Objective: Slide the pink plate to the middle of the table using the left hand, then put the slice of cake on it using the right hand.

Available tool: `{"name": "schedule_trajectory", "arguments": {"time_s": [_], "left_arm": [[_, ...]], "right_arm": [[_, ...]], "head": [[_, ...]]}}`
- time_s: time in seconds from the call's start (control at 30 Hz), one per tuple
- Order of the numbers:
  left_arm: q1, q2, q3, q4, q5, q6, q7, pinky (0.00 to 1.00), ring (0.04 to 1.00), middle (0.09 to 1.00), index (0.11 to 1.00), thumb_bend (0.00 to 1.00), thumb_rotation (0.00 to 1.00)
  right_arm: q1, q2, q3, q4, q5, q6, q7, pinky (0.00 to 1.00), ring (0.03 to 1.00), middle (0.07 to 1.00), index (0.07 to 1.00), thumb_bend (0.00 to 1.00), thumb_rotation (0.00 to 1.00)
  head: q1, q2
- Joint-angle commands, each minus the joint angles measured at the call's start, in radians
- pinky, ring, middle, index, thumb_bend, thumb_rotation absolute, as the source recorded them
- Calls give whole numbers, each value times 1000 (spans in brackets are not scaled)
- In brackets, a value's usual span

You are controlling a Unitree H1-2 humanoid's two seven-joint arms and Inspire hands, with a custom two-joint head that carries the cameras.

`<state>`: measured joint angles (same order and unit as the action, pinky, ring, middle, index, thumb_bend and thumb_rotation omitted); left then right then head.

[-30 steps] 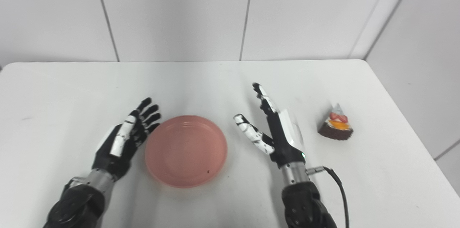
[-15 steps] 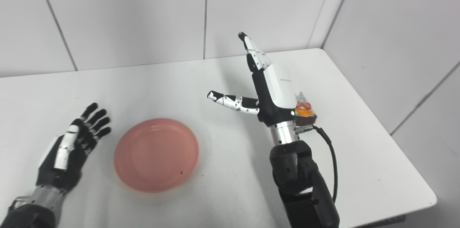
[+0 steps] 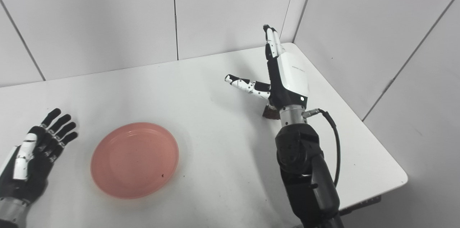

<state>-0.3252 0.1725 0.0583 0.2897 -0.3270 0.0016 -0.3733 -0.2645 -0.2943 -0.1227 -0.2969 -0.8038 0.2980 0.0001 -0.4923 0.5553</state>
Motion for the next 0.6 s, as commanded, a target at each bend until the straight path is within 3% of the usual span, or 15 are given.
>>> {"name": "schedule_trajectory", "arguments": {"time_s": [0.0,0.2,0.57], "left_arm": [[53,19,-1,72,5,53,-5,882,894,906,890,450,928],[46,32,2,95,-2,50,-19,873,897,911,895,452,935],[46,45,10,100,-7,55,-25,839,879,897,884,444,916]], "right_arm": [[-7,-33,-15,-3,-2,22,-3,720,917,1000,1000,1000,661],[5,-54,-31,50,36,40,2,723,928,1000,1000,1000,646],[-6,-113,6,158,13,97,14,738,931,1000,1000,1000,696]], "head": [[1,1],[-12,4],[-29,17]]}}
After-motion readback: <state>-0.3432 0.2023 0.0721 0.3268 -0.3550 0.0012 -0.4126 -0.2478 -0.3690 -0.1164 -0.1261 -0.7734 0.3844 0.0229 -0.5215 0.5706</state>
